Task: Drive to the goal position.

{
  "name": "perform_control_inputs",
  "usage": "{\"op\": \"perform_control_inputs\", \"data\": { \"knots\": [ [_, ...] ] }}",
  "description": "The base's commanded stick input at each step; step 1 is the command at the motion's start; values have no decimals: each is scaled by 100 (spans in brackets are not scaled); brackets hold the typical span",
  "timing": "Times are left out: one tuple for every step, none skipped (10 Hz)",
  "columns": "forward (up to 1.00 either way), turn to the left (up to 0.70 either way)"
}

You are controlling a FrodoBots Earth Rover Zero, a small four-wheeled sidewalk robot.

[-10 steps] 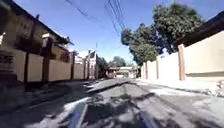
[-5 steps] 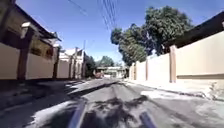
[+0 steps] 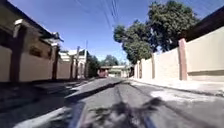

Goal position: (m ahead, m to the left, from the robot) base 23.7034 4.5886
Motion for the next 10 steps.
{"op": "perform_control_inputs", "data": {
  "knots": [
    [100,-7],
    [100,-38],
    [100,-39],
    [100,-39],
    [100,-39],
    [100,-39],
    [100,-39],
    [100,-34],
    [100,-5],
    [100,0]
  ]
}}
